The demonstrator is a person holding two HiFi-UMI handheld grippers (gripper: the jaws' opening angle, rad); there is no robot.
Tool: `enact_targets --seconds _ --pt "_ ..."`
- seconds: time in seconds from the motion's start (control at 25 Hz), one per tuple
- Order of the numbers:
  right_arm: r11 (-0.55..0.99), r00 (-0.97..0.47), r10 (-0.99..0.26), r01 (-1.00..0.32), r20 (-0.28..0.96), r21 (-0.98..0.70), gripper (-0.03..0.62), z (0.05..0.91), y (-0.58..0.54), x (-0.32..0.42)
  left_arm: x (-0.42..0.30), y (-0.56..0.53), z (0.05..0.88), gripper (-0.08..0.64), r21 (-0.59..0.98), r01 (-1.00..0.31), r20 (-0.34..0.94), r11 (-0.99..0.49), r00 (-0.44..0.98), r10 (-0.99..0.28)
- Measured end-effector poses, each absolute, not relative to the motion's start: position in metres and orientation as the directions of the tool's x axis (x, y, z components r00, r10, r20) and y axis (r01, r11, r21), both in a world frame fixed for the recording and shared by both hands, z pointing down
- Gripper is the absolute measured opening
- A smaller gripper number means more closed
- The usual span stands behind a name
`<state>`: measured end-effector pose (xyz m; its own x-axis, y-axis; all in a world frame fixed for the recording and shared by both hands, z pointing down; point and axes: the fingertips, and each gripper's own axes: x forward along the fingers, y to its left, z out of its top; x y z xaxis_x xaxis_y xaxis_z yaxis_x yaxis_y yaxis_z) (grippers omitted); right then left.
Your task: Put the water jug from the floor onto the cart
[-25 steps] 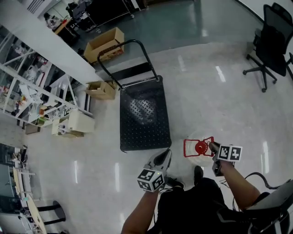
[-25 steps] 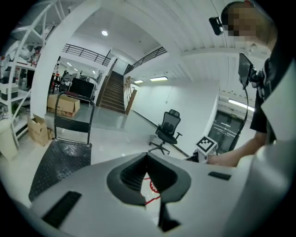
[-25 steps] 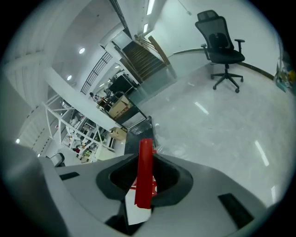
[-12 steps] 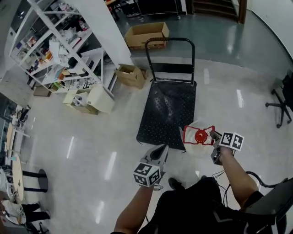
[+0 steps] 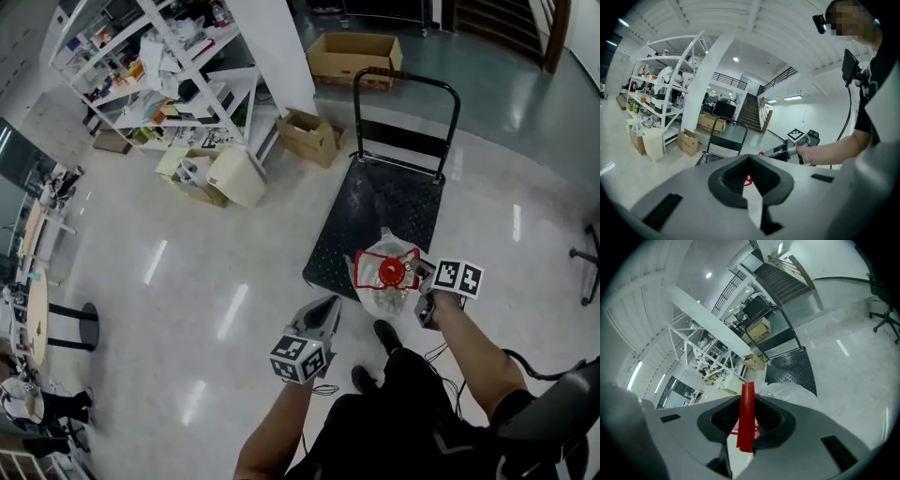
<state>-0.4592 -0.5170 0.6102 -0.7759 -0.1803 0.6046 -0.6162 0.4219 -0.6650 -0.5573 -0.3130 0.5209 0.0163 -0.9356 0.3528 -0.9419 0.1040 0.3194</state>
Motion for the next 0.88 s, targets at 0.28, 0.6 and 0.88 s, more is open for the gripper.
enact_targets --seconds 0.28,0.6,0.88 --pt "0.508 -0.784 0.012 -0.530 0.621 -0.679 0.091 0.642 -0.524 -0.567 -0.614 -0.332 0.536 -0.002 0.318 -0.907 0.415 0.275 -0.128 -0.901" --pt "0.561 -0.752 0.147 -0.471 0.642 -0.681 0.086 0.684 -0.530 -0.651 -0.647 -0.350 0.554 -0.002 0.328 -0.852 0.480 0.409 -0.223 -0.849" --pt "0.578 -0.728 0.137 -0.492 0.671 -0.652 0.084 0.726 -0.551 -0.682 -0.658 -0.346 0.573 -0.002 0.329 -0.821 0.523 0.467 -0.253 -0.814"
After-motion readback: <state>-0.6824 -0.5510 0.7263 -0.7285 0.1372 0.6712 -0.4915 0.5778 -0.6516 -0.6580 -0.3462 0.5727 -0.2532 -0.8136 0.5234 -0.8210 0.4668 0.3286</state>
